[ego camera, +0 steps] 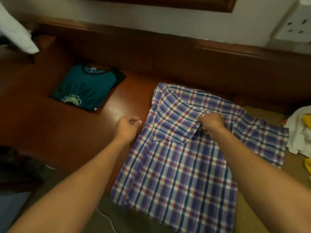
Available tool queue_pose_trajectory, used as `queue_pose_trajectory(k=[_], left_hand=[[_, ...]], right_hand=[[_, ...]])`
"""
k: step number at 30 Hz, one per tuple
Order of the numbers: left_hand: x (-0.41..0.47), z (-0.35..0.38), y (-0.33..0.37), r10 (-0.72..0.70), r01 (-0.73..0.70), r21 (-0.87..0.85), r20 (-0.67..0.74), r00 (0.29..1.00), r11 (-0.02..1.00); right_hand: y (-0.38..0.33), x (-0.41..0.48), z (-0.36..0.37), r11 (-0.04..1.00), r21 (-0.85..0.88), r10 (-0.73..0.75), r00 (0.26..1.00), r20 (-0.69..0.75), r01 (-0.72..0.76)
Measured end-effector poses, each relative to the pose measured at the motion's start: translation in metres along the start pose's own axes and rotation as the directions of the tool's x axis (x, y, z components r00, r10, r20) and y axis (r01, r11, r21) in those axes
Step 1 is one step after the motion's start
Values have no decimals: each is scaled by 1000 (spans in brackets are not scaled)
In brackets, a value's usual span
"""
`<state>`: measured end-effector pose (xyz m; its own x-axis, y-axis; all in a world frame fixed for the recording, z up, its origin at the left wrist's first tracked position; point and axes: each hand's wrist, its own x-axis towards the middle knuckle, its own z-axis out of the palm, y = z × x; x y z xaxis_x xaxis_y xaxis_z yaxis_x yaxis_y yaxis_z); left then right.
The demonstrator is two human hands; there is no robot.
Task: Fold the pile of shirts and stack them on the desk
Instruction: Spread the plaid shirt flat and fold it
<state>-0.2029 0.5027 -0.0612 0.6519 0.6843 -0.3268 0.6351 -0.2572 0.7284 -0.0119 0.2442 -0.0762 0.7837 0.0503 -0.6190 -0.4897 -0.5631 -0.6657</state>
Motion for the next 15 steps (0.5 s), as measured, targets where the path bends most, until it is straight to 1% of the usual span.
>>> queue_pose_trajectory(k=[3,7,11,13,15], left_hand=[[44,13,39,3,1,-88,44,999,996],[90,26,81,-32,61,-175,168,985,983],[124,35,102,-51,109,-146,349,936,983],[135,40,108,-28,78,-106,406,913,991],[144,46,113,4,28,-69,428,904,997]], right_hand=[[3,-3,-10,997,70,-13,1000,1,12],[9,-6,-12,999,-4,-33,999,14,34],[6,-5,-5,987,-136,-82,997,15,83],[4,-3,-2,981,-174,-86,996,-15,82],[3,-1,-1,977,-206,-62,997,-38,52]])
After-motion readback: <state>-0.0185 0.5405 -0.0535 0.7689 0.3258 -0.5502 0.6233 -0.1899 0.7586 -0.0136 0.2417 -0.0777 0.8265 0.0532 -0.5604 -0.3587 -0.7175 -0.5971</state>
